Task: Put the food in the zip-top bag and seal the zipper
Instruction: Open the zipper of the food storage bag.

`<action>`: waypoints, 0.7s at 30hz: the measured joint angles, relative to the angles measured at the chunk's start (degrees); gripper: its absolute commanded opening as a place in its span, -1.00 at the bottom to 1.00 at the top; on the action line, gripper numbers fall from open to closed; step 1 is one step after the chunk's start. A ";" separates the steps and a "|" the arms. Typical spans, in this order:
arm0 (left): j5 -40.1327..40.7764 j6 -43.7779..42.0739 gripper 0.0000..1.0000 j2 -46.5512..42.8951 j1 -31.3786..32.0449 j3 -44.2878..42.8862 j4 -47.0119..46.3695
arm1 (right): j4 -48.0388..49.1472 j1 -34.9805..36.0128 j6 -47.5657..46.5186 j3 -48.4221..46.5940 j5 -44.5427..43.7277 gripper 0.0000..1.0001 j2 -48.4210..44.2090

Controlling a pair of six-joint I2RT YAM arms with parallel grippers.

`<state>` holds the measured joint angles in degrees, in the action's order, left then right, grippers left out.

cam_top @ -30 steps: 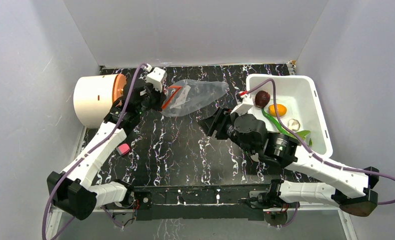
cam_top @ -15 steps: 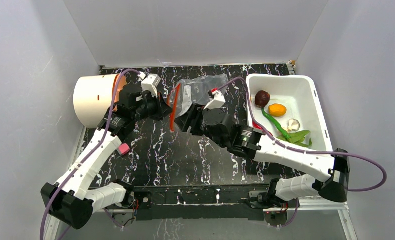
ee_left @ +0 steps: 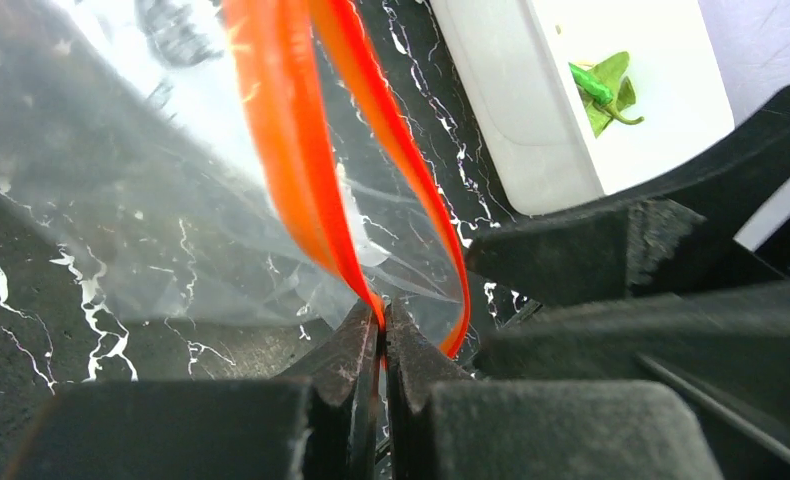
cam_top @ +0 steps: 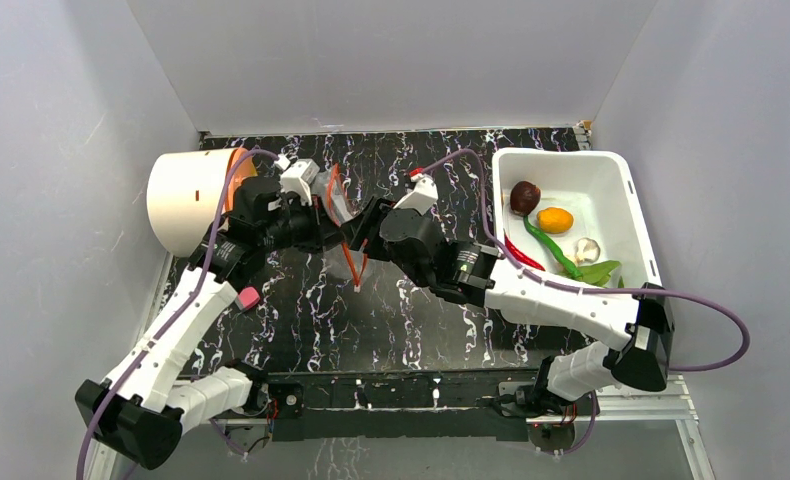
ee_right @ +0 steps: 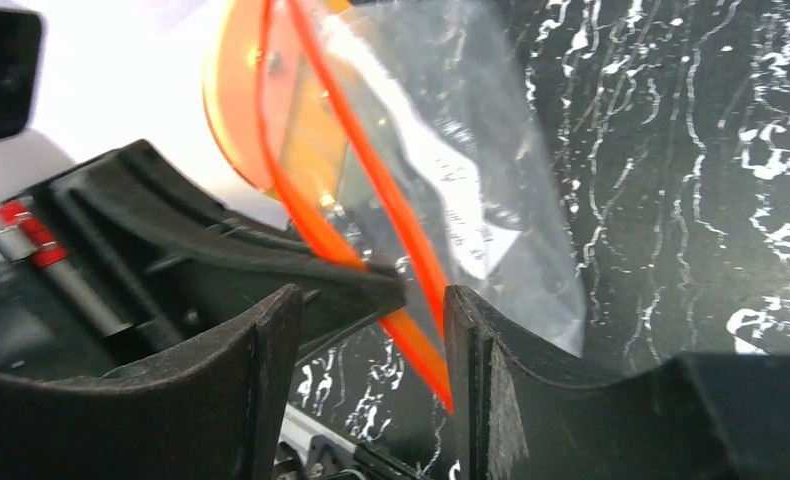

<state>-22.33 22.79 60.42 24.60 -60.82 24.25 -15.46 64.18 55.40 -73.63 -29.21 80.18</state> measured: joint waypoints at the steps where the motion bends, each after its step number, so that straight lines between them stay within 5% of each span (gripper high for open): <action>1: -0.07 0.00 -1.00 -0.37 0.02 0.02 0.11 | -0.57 0.00 0.00 0.00 -0.74 -0.02 0.20; 21: -2.67 -0.20 -1.00 -1.38 0.00 2.54 1.62 | -2.56 0.00 -7.80 0.39 -5.77 -0.38 4.31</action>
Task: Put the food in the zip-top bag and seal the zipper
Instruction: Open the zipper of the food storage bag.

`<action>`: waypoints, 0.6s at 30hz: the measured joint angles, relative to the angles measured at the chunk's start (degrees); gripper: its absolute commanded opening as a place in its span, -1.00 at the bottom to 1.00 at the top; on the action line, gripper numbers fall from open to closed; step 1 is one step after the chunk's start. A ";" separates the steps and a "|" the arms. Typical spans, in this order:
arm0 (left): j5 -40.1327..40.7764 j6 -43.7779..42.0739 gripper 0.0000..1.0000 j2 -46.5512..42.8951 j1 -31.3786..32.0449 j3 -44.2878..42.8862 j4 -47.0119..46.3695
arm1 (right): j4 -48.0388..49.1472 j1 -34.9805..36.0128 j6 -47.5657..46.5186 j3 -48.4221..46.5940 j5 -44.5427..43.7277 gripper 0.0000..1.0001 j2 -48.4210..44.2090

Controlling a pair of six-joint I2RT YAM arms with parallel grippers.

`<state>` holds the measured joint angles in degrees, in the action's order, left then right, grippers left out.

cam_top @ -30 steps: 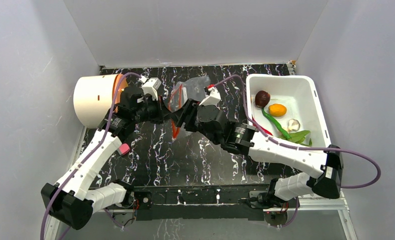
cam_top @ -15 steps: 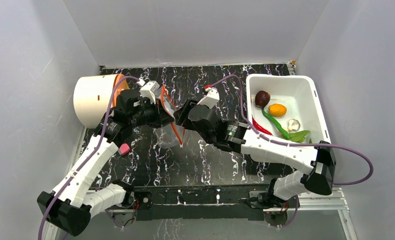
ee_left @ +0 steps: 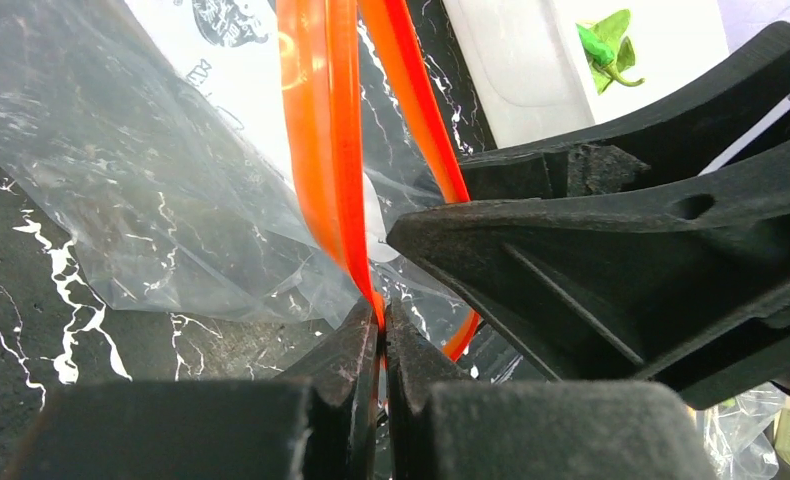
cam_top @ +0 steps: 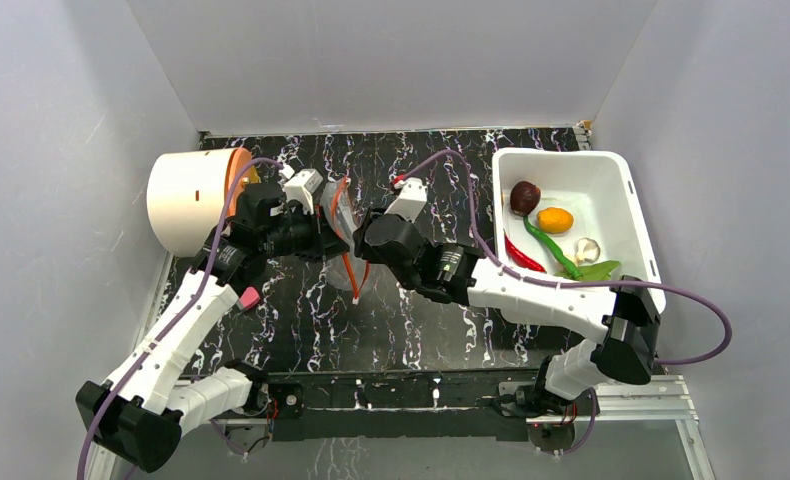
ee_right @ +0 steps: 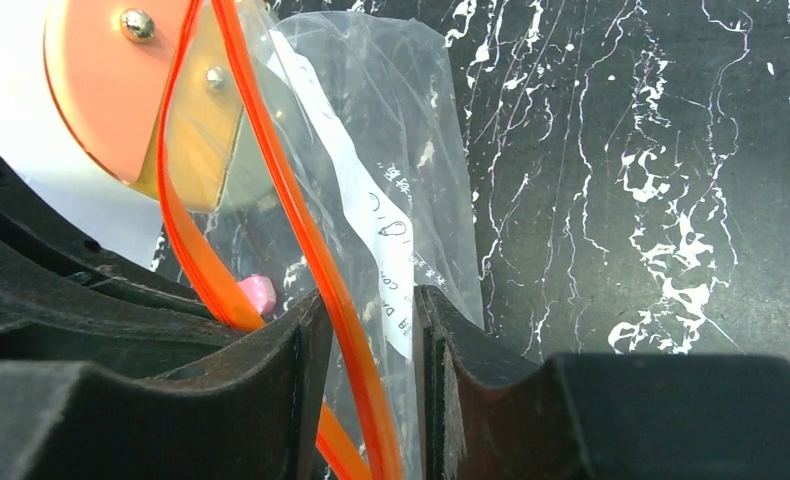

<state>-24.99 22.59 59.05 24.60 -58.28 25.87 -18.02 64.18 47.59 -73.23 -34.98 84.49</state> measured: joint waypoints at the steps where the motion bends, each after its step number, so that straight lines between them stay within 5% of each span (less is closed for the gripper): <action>1: -0.11 0.00 -1.00 0.00 0.00 0.00 0.00 | -0.09 0.00 -0.33 0.00 -0.02 -0.39 0.17; 4: -0.61 0.00 -1.00 0.00 0.00 0.00 0.02 | -0.55 0.00 -1.14 0.00 -0.37 -0.52 0.74; 8: -1.14 -0.02 -1.00 0.00 0.00 0.00 0.11 | -1.84 0.00 -1.95 0.00 -1.40 -1.00 0.98; 18: 1.25 0.44 -1.00 -1.38 0.00 -1.60 3.15 | -4.55 0.09 -4.00 0.59 -6.88 -1.00 -2.89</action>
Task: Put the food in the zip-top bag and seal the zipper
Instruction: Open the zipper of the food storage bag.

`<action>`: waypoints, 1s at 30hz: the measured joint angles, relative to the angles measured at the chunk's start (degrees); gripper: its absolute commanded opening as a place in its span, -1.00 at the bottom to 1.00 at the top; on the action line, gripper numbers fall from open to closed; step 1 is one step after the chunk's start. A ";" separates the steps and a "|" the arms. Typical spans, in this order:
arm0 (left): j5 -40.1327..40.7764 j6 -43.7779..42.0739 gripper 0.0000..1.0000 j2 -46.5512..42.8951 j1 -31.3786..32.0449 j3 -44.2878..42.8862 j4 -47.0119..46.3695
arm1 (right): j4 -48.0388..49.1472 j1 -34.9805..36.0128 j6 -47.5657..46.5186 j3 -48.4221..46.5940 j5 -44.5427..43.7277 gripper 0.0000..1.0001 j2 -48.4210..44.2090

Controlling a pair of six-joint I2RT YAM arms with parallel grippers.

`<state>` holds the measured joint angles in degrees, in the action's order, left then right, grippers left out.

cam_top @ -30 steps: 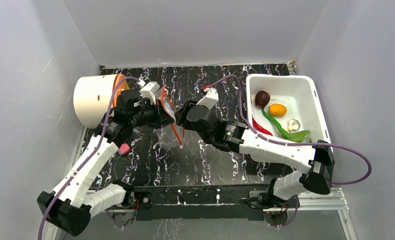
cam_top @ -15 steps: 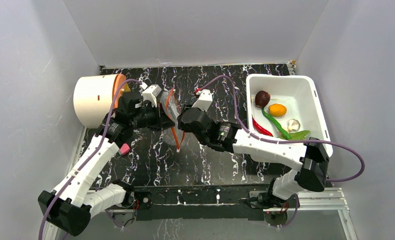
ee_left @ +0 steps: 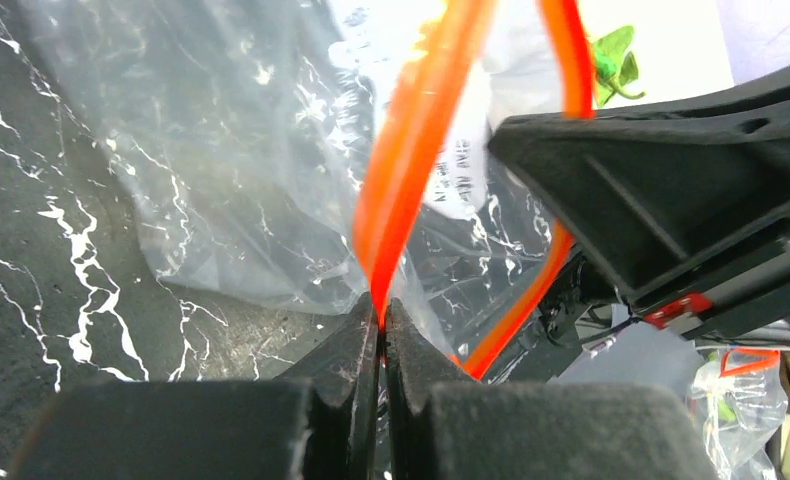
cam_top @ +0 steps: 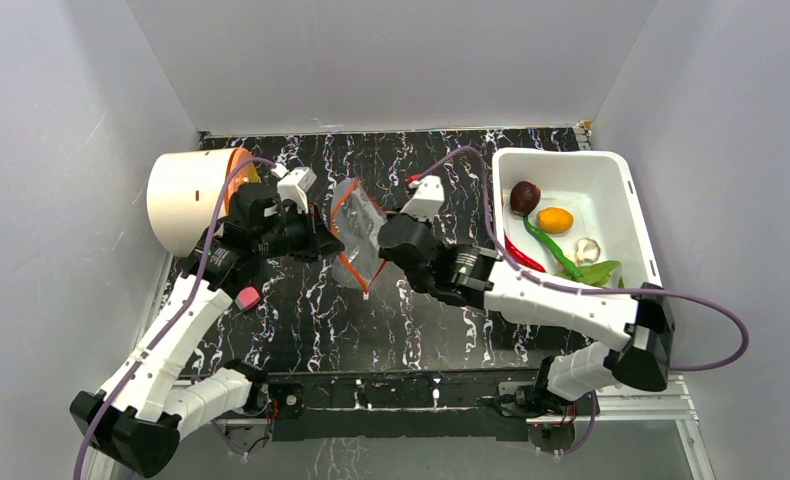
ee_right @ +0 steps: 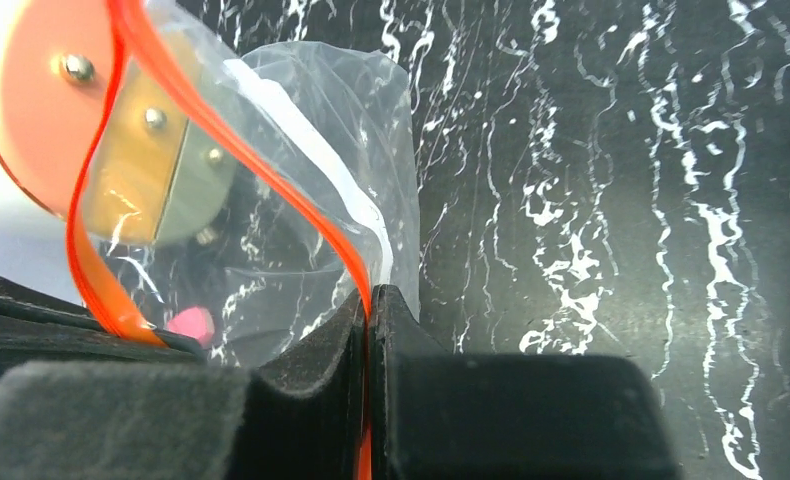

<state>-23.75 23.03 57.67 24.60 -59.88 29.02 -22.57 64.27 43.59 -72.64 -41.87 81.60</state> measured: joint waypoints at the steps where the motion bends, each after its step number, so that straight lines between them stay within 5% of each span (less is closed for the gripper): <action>1: 0.76 0.17 -1.00 -0.20 0.02 -0.70 0.55 | -0.17 0.02 -0.02 0.31 -0.76 -1.00 -1.09; 9: 8.63 -0.07 -1.00 -0.46 0.11 -6.78 6.05 | -1.86 0.02 -0.04 0.55 -8.07 -1.00 -8.26; 11: 9.42 0.07 -0.73 -0.44 0.11 -7.15 6.51 | -1.68 0.02 -0.04 0.72 -8.50 -1.00 -8.61; 14: 8.59 0.87 -0.01 -0.42 0.11 -7.04 6.08 | -0.90 0.02 -0.02 1.92 -7.54 -1.00 -8.79; 21: 2.05 6.54 0.70 -5.18 0.11 3.19 -10.45 | 2.99 0.02 4.24 3.21 -2.32 -1.00 -8.76; 30: 1.86 7.15 0.74 -6.34 0.15 10.23 -27.08 | 7.61 0.02 9.22 3.96 -0.04 -1.00 -5.64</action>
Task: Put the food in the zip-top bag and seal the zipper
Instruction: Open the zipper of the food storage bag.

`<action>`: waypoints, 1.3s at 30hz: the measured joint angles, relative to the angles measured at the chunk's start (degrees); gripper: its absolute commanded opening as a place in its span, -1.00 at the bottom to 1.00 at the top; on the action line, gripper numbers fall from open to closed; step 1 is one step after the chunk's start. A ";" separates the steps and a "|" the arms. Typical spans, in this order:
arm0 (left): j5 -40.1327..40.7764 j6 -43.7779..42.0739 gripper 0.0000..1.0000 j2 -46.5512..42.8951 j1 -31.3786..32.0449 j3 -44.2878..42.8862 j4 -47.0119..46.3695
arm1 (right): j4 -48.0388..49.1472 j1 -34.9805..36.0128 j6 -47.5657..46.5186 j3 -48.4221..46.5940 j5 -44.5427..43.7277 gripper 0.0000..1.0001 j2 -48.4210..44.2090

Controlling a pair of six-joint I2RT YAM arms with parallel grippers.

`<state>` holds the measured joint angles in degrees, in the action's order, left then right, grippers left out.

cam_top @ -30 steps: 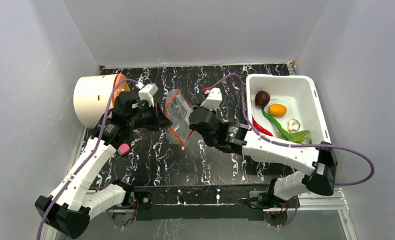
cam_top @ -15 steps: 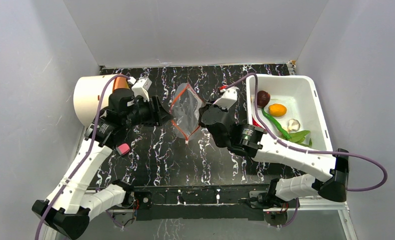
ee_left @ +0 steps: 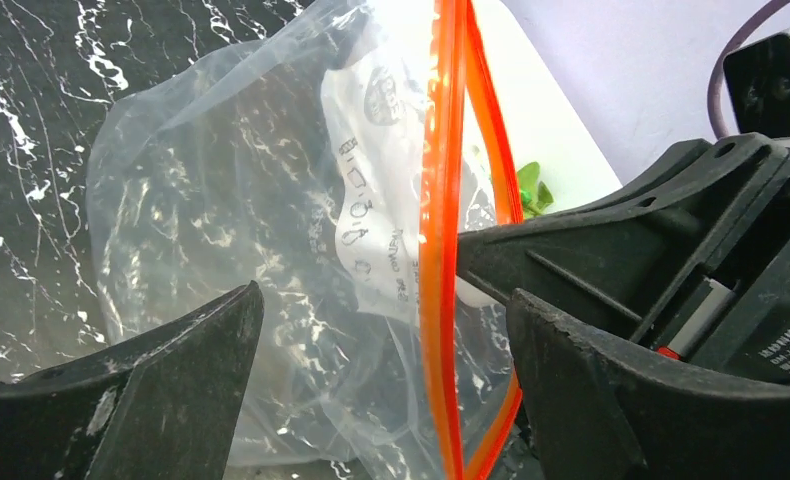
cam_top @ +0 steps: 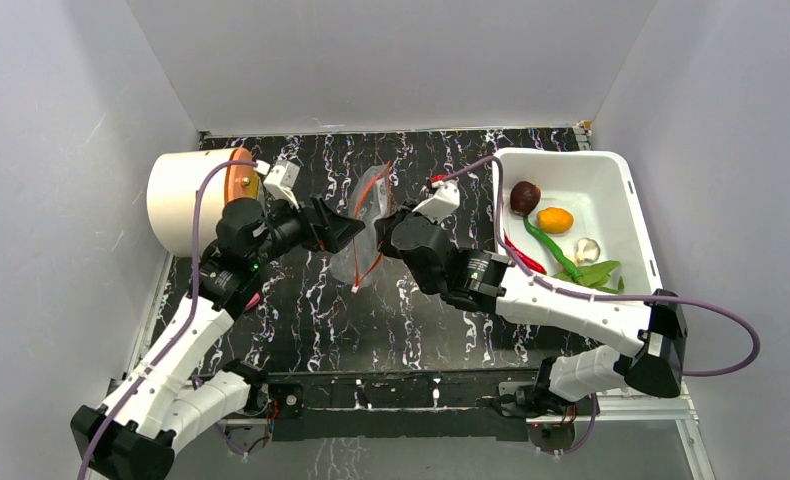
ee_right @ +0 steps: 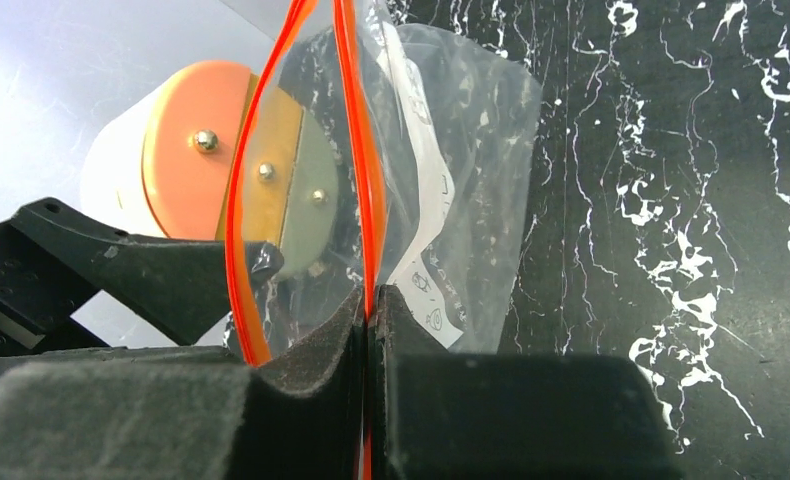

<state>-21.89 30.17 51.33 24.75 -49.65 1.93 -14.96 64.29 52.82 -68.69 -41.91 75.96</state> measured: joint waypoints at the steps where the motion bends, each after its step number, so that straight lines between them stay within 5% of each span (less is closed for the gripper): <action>1: 0.09 -0.28 0.66 0.02 0.00 0.72 -1.29 | 0.11 0.00 0.26 0.15 0.13 -1.00 0.39; 10: 6.67 -6.27 0.03 9.77 0.11 -0.44 1.90 | 2.82 0.00 0.13 1.20 2.25 -1.00 1.03; 15: 10.43 -10.23 -0.97 12.63 0.11 -3.78 7.41 | 1.55 0.00 0.52 1.64 2.71 -1.00 1.03; 19: 13.49 -13.16 -0.99 10.45 0.11 -5.31 10.51 | -0.66 -0.35 1.68 4.48 2.19 -1.00 -0.07; 22: 15.13 -14.23 -0.72 7.58 0.11 -5.31 12.66 | -1.73 -1.33 1.62 8.20 2.91 -1.00 -1.86; 26: 15.28 -14.75 -1.00 5.27 0.13 -5.31 13.81 | -0.90 -2.19 -0.04 10.49 5.60 -1.00 -2.64; 30: 13.35 -14.97 -0.98 4.96 0.13 -5.01 13.90 | 0.98 -2.21 -0.59 11.63 8.72 -1.00 -3.08; 33: 11.65 -14.97 -0.36 5.14 0.11 -4.07 14.01 | 2.75 -2.19 -0.46 12.28 10.60 -1.00 -3.48; 36: 10.36 -14.56 -0.22 5.95 0.11 -3.89 14.95 | 3.72 -2.21 -0.37 12.33 11.80 -1.00 -3.48; 39: 9.40 -13.68 -0.67 6.32 0.11 -3.76 15.19 | 4.92 -2.21 -0.39 12.35 13.20 -1.00 -3.48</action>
<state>-12.49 16.49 57.65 24.86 -53.41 17.12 -10.04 62.08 52.42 -56.34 -28.71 72.49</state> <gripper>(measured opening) 0.370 0.009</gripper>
